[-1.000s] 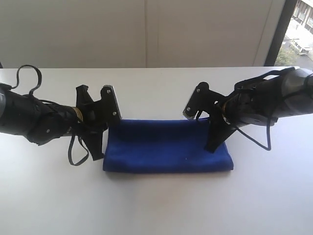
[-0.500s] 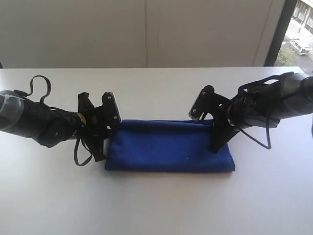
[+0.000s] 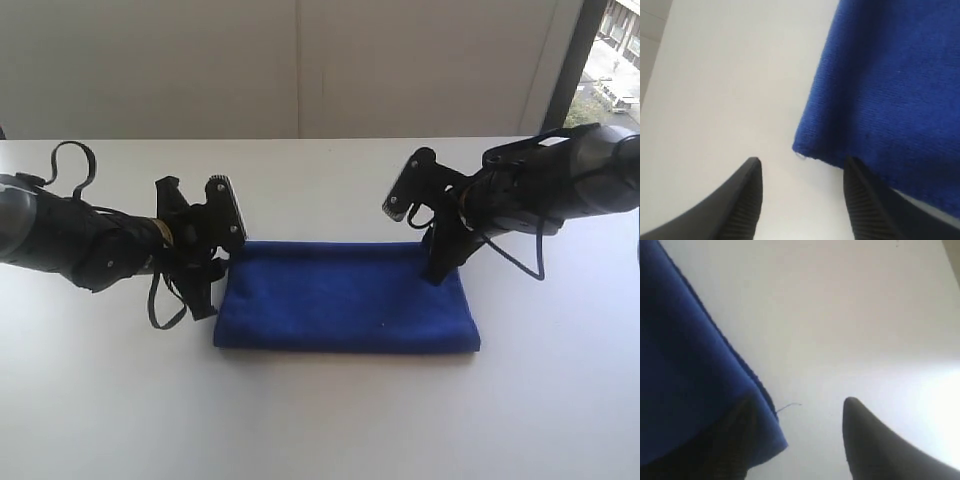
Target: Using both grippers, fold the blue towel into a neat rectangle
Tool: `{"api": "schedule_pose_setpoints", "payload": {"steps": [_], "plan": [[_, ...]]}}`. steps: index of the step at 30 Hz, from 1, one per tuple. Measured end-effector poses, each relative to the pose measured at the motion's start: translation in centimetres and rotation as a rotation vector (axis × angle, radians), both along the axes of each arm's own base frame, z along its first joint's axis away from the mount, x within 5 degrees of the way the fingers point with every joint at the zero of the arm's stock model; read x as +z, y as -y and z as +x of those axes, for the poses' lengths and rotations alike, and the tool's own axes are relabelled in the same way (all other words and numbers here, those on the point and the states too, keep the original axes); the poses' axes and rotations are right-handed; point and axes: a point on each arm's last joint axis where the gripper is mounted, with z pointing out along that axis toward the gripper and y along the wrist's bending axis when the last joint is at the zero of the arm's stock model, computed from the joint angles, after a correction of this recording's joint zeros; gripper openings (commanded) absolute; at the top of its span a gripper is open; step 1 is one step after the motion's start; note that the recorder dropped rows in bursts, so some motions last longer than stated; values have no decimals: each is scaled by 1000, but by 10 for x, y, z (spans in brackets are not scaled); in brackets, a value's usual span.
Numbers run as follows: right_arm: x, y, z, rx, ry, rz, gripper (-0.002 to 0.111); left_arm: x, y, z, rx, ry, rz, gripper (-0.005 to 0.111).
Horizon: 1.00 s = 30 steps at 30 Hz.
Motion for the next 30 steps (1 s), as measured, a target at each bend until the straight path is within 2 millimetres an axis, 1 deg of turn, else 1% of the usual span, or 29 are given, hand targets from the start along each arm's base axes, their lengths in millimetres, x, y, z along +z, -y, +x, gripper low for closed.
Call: {"api": "schedule_pose_setpoints", "payload": {"steps": [4,7,9,10,11,14,16,17,18,19,22,24,25,26,28,29,30], "plan": [[7,2,6,-3,27,3,50,15,0,-1,0,35,-17,55],[9,7,8,-16,33,-1,45,25,-1,-1,0,59,-30,52],[14,8,7,-29,37,-6,40,30,-1,-2,3,68,-39,42],[20,9,6,-46,48,-3,37,32,-1,-2,9,67,-48,36],[25,10,5,-70,58,14,33,35,-1,-3,18,68,-63,27],[47,12,0,-208,102,136,15,47,-2,-5,92,38,-167,2],[63,14,-4,-287,136,214,-1,62,-6,-9,177,-13,-262,0],[72,14,-8,-315,156,251,0,68,-8,-12,218,-47,-287,0],[81,15,-13,-334,178,285,0,78,-12,-17,246,-63,-301,0],[91,15,-19,-346,201,325,0,88,-16,-23,283,-96,-301,0],[116,14,-44,-356,265,452,0,122,-30,-46,350,-117,-345,0],[131,14,-68,-356,303,541,0,140,-39,-65,389,-119,-416,0],[132,15,-80,-357,307,573,0,149,-45,-78,402,-113,-454,0],[136,15,-94,-355,320,616,0,155,-50,-89,414,-107,-490,0],[144,16,-125,-339,352,698,0,162,-65,-119,431,-94,-557,0],[144,16,-141,-332,359,740,0,165,-72,-134,437,-84,-594,0],[143,17,-157,-320,367,774,0,163,-79,-150,446,-84,-622,0]]}}
